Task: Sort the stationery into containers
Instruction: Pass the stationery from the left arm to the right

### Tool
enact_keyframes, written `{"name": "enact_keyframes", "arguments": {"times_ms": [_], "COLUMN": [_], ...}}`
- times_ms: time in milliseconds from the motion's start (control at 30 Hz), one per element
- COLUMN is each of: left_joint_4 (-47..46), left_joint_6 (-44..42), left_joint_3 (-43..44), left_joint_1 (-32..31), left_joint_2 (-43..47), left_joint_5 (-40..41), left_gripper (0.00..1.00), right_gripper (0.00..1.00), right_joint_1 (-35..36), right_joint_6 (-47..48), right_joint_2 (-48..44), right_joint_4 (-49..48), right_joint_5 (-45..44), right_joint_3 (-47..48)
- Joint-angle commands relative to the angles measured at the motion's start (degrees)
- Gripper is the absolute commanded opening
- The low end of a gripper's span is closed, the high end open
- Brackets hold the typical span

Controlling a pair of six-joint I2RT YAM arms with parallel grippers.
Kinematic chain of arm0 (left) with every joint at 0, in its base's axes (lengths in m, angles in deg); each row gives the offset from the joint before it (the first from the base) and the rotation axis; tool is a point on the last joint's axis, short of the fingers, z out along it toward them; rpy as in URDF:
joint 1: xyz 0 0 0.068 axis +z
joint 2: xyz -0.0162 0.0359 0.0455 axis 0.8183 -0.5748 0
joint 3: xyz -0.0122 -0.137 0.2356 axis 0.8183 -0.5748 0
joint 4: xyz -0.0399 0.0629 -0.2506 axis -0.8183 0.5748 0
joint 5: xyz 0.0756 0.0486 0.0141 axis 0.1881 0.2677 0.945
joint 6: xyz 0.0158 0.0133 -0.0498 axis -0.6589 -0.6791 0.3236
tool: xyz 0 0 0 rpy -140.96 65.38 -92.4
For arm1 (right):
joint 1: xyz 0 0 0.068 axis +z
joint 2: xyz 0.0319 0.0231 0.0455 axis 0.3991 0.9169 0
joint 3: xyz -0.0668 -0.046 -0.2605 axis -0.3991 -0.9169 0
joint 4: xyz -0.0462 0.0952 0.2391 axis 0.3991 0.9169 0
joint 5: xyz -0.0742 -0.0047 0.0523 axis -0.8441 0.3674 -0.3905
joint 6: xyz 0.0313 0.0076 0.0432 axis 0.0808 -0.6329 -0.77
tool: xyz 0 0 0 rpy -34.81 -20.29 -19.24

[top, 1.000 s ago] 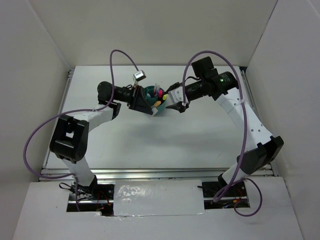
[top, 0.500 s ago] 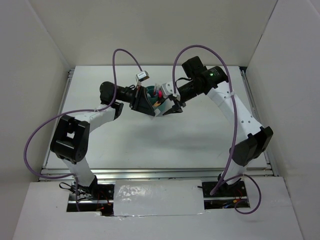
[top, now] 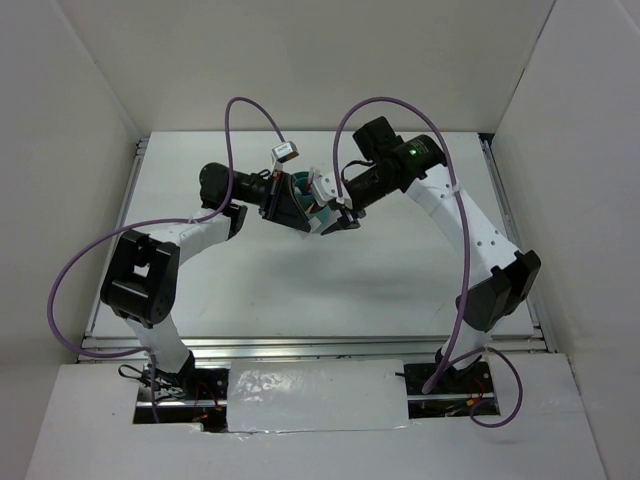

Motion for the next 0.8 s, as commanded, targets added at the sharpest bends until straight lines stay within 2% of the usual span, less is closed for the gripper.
{"name": "enact_keyframes", "arguments": {"times_ms": [0, 233, 400, 433, 633, 767], "left_joint_4": [-30.73, -30.73, -30.73, -30.73, -30.73, -30.82], "left_joint_6": [-1.79, -2.06, -2.32, -2.24, -2.32, -2.76], "left_joint_3": [1.43, 1.25, 0.99, 0.90, 0.55, 0.63], "left_joint_1": [-0.27, -0.18, 0.17, 0.26, 0.87, 1.66], "left_joint_2": [2.84, 3.20, 3.55, 3.63, 3.81, 4.25], "left_joint_5": [-9.03, -8.95, -8.95, -9.03, -8.95, -8.95], "left_gripper": [0.05, 0.09, 0.26, 0.30, 0.41, 0.59], "right_gripper": [0.57, 0.52, 0.43, 0.38, 0.22, 0.18], "right_joint_1": [0.77, 1.38, 1.91, 2.00, 2.79, 3.67], "right_joint_6": [0.72, 0.72, 0.64, 0.11, -0.86, 1.77], "right_joint_2": [1.40, 2.37, 2.72, 2.55, 1.14, -0.97], "right_joint_4": [1.24, 1.24, 1.15, 0.63, -1.31, -1.75], "right_joint_5": [-0.33, -0.95, -1.39, -1.48, -2.00, -2.62], "right_joint_3": [2.87, 2.88, 3.14, 2.79, 1.12, -1.25]}}
